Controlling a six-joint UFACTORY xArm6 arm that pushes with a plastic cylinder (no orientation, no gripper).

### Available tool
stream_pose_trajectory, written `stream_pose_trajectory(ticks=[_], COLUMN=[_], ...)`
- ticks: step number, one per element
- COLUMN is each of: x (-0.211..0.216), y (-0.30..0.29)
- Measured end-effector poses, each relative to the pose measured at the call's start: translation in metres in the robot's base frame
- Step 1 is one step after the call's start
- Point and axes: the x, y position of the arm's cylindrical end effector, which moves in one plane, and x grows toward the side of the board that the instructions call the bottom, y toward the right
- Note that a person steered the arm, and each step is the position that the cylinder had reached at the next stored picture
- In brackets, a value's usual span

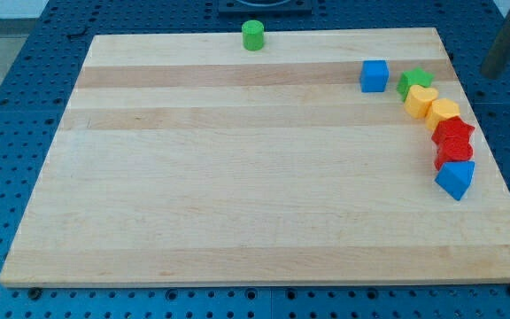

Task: Point your arm towards green star

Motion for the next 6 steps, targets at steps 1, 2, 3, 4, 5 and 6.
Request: stream_pose_trajectory(ticks=[1,2,3,4,5,6], x=[0.014,0.016,0.016,0.016,0.019,0.026], y=[-0.014,-0.039,-0.061,-0.067,-0.085,-0.105])
